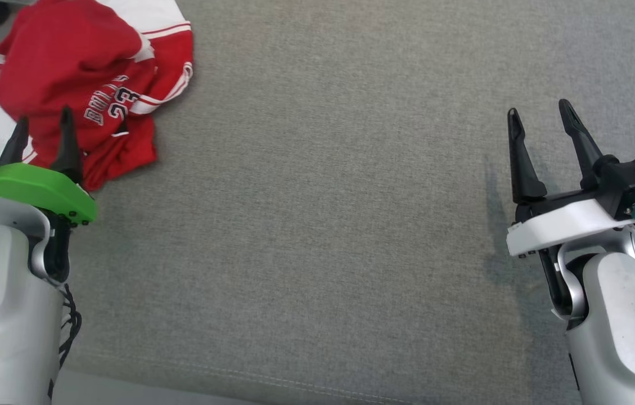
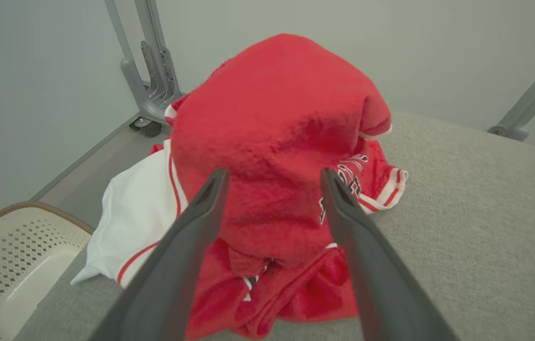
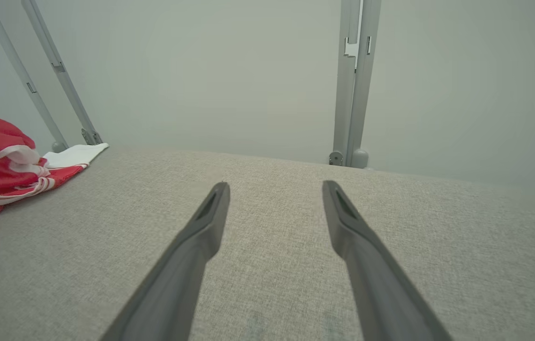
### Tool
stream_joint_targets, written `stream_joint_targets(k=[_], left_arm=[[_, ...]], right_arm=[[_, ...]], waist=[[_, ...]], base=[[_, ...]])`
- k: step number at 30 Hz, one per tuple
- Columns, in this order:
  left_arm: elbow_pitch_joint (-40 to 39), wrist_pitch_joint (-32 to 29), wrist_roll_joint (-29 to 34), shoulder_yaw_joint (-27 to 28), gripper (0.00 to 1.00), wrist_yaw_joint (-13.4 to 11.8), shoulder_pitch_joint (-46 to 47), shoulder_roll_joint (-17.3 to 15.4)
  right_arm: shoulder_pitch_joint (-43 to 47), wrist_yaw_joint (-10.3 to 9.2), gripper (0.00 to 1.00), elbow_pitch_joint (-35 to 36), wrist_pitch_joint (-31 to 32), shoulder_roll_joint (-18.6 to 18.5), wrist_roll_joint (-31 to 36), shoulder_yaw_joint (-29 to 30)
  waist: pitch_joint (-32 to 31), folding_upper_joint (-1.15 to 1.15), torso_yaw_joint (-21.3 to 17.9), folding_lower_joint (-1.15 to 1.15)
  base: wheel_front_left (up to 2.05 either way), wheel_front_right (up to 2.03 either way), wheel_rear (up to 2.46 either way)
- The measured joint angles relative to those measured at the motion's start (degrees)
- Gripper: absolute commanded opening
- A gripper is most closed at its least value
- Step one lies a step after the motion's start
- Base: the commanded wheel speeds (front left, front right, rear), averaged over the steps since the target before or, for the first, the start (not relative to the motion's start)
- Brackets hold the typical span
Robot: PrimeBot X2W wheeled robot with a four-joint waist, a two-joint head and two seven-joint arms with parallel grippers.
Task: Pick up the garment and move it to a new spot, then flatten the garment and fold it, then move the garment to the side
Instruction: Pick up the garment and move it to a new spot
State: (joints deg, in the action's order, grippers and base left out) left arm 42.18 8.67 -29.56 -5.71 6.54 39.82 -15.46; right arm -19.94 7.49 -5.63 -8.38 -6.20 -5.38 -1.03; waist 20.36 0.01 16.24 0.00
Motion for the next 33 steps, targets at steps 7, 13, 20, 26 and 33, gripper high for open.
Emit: stream_joint_targets(k=[7, 13, 20, 26, 33], left_arm=[[10.8, 0.7, -2.1, -0.5, 0.74, 0.6, 5.4, -1.6], [14.2, 4.5, -1.9, -2.1, 0.00, 0.8, 7.6, -2.7], [5.9, 6.3, 2.4, -0.8, 0.00, -1.1, 7.8, -5.2], [-12.7, 6.4, 8.8, 3.3, 0.00, -4.6, 0.0, -5.8], [-30.2, 6.4, 12.8, 4.8, 0.00, -7.6, -11.3, -5.5]], right_arm=[[-1.6, 0.00, 1.00, 0.1, -0.5, 0.3, 0.1, 0.2], [-1.9, 0.00, 1.00, -0.6, -0.8, 0.7, 0.3, 0.5], [-1.8, 0.00, 1.00, -1.8, -1.9, 1.1, 0.4, 1.6], [-0.3, 0.00, 1.00, -2.7, -2.9, 1.7, 0.0, 2.2], [2.2, 0.00, 1.00, -3.0, -3.8, 2.4, -0.7, 2.2]], waist=[[4.2, 0.00, -3.7, 0.00], [6.2, 0.00, -5.2, 0.00], [4.3, 0.00, -4.8, 0.00], [0.5, 0.00, -4.5, 0.00], [-4.7, 0.00, -5.4, 0.00]], base=[[0.00, 0.00, 0.00], [0.00, 0.00, 0.00], [0.00, 0.00, 0.00], [0.00, 0.00, 0.00], [0.00, 0.00, 0.00]])
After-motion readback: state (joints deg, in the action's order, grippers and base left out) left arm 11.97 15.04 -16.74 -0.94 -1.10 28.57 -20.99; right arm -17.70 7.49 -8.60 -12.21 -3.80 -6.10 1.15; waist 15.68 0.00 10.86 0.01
